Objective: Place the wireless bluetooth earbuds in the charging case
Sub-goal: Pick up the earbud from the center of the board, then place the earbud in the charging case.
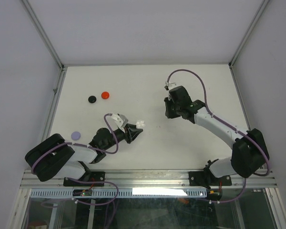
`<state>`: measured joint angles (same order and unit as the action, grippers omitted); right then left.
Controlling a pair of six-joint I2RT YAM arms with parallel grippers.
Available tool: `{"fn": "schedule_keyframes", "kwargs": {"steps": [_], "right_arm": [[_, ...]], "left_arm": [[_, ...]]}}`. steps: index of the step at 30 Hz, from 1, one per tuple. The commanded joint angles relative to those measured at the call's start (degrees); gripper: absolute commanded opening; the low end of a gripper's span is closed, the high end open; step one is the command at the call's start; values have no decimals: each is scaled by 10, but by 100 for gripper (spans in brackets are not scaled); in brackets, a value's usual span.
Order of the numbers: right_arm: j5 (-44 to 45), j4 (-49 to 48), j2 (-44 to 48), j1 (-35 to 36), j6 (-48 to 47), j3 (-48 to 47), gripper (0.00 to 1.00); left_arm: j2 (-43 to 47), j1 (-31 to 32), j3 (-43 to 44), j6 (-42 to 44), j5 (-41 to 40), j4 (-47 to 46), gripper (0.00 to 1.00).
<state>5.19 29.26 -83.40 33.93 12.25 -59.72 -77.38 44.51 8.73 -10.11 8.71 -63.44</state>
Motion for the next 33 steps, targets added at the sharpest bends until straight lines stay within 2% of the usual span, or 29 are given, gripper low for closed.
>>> {"fn": "schedule_keyframes", "kwargs": {"steps": [1,6,14,22,33], "right_arm": [[-25,-105,88,20,-19,28,12],[-39,-175,180,47,-30,65,12],[-96,-301,286,90,-55,120,12],[-158,-430,333,143,-92,168,13],[-173,-524,345,179,-110,211,13]], "left_arm": [[-17,-6,-1,-34,23,-121,0],[-26,-9,4,-34,50,-157,0],[-3,-11,33,-19,95,-151,0],[62,-10,68,10,150,-100,0],[127,-10,110,-3,168,-17,0]]}}
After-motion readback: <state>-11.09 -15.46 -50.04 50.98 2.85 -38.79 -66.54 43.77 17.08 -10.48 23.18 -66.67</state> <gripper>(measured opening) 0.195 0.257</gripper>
